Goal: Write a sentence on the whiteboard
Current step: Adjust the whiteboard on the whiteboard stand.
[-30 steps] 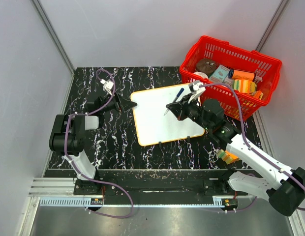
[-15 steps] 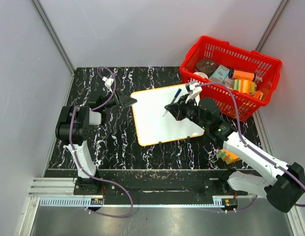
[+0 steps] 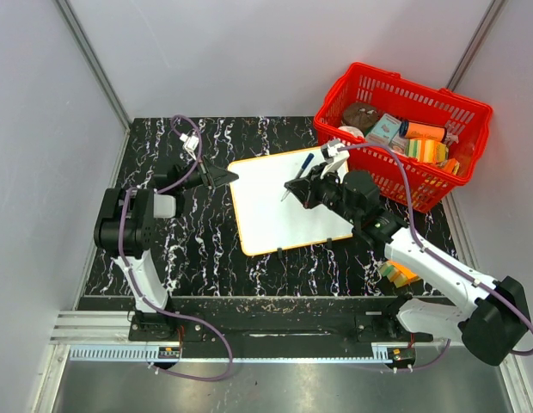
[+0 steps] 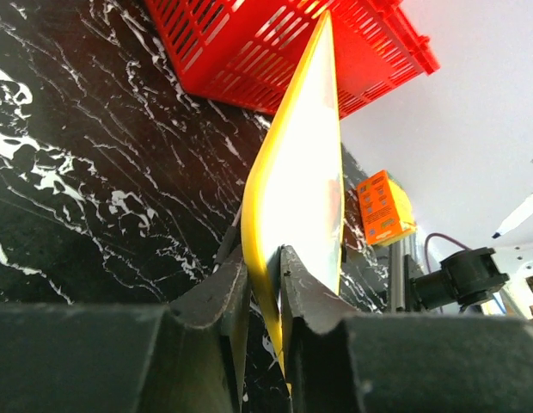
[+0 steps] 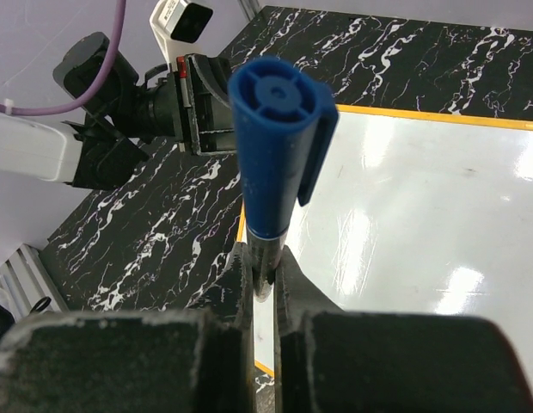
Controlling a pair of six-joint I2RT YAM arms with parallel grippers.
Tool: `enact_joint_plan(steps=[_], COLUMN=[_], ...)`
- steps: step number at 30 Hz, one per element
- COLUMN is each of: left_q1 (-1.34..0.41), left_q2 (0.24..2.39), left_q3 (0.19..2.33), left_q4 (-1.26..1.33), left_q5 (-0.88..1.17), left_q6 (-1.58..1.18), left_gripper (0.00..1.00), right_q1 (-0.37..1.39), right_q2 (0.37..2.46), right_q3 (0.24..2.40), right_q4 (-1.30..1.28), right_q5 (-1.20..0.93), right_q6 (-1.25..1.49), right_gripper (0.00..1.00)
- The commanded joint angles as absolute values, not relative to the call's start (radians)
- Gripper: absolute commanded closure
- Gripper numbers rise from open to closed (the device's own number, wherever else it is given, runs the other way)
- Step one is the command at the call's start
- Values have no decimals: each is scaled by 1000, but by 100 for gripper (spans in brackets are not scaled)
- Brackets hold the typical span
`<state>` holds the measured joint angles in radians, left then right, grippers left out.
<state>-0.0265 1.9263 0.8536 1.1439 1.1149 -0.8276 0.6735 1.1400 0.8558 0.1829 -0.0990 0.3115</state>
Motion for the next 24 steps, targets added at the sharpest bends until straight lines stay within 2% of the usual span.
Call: enact_joint_plan(steps=[1, 5, 8, 9, 13, 24], left_q1=[-52, -75, -78, -78, -84, -120], left_q2=[1829, 1784, 1773, 1772, 1766, 1735], left_q3=[877, 885, 887, 887, 888, 873], left_q4=[818, 657, 609, 595, 574, 508], left_q5=[1063, 1000, 979, 977, 971, 931], left_q6=[-543, -434, -403, -396, -379, -336], left_gripper=[81, 83, 90, 95, 100, 100], right_q1=[669, 669, 669, 667, 669, 670], right_q2=[1138, 1138, 1144, 1147, 1147, 1167], right_q3=[857, 857, 856, 856, 838, 793], right_q4=[247, 256, 270, 276, 328, 479], right_q5=[-94, -71, -60, -58, -46, -66], right_q6=[301, 301, 298, 299, 291, 250], right_gripper=[100, 100, 100, 100, 100, 100])
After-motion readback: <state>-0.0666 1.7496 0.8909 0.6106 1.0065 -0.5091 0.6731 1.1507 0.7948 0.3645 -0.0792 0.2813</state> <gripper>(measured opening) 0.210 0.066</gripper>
